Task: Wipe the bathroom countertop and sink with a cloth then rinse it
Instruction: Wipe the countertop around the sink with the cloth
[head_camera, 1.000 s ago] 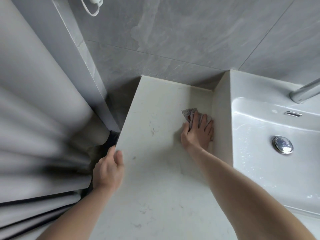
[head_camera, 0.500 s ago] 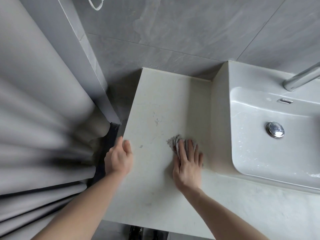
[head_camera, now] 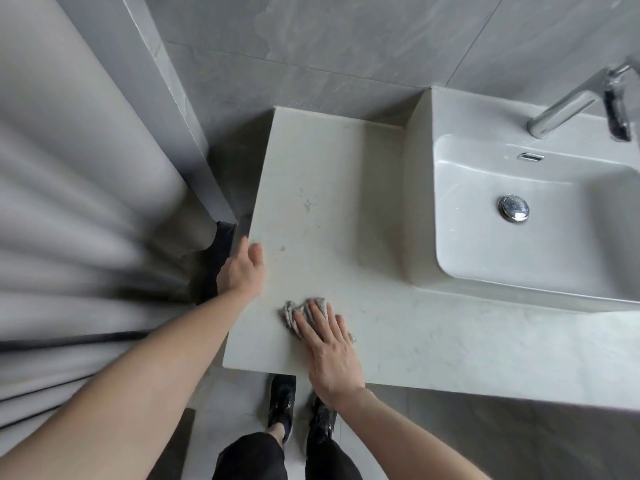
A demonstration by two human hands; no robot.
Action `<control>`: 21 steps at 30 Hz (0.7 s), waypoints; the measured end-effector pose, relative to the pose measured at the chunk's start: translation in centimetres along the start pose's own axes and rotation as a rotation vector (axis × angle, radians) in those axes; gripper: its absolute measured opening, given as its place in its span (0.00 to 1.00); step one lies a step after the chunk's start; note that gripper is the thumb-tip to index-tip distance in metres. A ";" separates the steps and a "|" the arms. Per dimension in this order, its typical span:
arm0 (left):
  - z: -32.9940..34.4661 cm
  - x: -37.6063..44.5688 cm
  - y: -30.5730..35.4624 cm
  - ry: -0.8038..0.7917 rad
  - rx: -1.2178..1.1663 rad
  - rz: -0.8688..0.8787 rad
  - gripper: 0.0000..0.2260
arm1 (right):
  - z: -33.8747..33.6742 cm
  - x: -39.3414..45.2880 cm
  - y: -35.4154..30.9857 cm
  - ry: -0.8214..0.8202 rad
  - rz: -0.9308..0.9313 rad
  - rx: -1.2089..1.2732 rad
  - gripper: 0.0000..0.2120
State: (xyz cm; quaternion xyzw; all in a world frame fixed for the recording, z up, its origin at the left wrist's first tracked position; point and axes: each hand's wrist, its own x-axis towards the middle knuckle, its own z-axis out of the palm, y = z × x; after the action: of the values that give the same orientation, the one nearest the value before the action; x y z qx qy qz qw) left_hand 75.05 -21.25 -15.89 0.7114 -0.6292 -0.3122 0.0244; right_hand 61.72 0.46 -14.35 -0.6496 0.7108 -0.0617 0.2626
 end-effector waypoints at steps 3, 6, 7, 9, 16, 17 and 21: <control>-1.2 -1.8 -1.5 -0.103 0.076 0.056 0.28 | -0.4 -2.8 1.4 -0.032 0.005 -0.030 0.46; -2.1 -4.7 -3.4 -0.188 0.150 0.106 0.29 | -1.2 -5.6 3.4 -0.040 0.081 -0.065 0.46; -2.3 -5.7 -3.9 -0.200 0.184 0.124 0.30 | -1.5 -6.3 4.2 -0.043 0.122 -0.062 0.45; -2.4 -7.6 -5.0 -0.197 0.255 0.198 0.33 | -2.4 -7.7 5.9 -0.032 0.225 -0.047 0.45; -2.1 -13.3 -5.6 -0.331 0.540 0.530 0.35 | -5.4 -10.4 11.8 0.034 0.634 0.025 0.43; -1.8 -14.2 -5.2 -0.365 0.570 0.551 0.35 | -5.9 -10.5 12.4 0.023 0.651 0.027 0.42; -0.9 -16.6 -3.1 -0.516 0.624 0.547 0.35 | -7.4 -9.8 12.3 0.008 0.682 0.051 0.38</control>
State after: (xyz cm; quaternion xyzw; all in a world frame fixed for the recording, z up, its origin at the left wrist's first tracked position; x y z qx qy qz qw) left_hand 77.95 -5.80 -9.57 0.3930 -0.8420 -0.2570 -0.2655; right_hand 47.56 9.75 -10.41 -0.3677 0.8863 0.0094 0.2814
